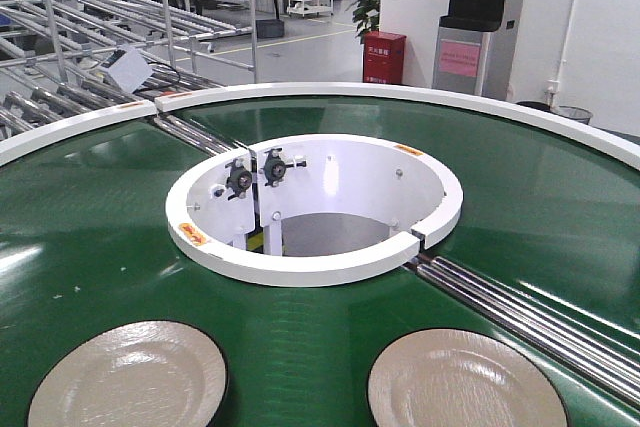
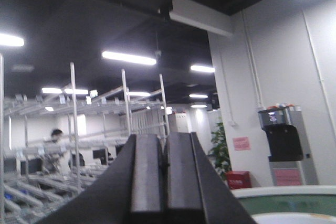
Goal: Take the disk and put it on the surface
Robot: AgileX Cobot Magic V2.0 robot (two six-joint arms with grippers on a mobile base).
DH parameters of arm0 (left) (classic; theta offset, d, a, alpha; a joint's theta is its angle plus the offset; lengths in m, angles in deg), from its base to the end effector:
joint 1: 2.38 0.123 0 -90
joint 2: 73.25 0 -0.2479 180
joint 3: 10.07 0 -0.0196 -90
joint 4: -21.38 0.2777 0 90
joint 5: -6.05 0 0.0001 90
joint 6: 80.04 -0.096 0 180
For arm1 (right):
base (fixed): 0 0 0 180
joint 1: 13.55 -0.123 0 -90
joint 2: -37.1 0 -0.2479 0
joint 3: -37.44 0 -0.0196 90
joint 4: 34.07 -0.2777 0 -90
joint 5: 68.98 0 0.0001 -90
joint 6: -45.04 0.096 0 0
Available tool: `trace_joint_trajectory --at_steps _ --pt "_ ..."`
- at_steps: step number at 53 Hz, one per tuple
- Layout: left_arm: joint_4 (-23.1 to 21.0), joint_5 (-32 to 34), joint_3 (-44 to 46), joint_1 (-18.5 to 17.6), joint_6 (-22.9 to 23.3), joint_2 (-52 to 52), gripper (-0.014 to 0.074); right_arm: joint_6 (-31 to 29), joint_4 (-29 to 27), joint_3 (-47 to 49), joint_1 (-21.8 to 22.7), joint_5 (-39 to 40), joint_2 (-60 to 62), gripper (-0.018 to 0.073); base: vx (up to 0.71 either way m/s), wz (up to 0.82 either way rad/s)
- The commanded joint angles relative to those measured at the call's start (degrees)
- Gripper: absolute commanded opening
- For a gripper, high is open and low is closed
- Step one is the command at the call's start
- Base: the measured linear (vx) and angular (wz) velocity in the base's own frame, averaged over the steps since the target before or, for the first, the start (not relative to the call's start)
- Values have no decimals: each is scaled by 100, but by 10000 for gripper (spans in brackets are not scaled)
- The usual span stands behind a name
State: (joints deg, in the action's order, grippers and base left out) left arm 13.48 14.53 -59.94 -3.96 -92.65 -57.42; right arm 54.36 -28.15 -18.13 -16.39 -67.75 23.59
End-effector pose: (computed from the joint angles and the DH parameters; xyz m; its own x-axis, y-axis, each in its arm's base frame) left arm 0.0874 -0.0005 0.3745 0.5390 0.0687 -0.8395 -0.0347 0.9976 0.0594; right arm 0.1002 0.0052 0.3345 0.3727 0.0779 -0.9247 -0.0738 0.9958 0.0541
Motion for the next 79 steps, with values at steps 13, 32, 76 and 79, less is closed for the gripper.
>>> trace_joint_trajectory --at_steps 13,32,76,79 --pt "-22 -1089 2852 -17 57 3255 -1 -214 134 2741 17 368 -2911 -6 0 0" --pt "-16 -1155 3135 -17 344 4419 17 -192 122 2958 17 345 -4129 2 0 0" --pt "-201 -1756 3147 -34 400 4449 602 -144 14 2958 17 412 -4106 705 0 0" --pt "-421 -2084 3147 -34 425 4460 588 38 -267 3012 17 19 -4106 686 0 0"
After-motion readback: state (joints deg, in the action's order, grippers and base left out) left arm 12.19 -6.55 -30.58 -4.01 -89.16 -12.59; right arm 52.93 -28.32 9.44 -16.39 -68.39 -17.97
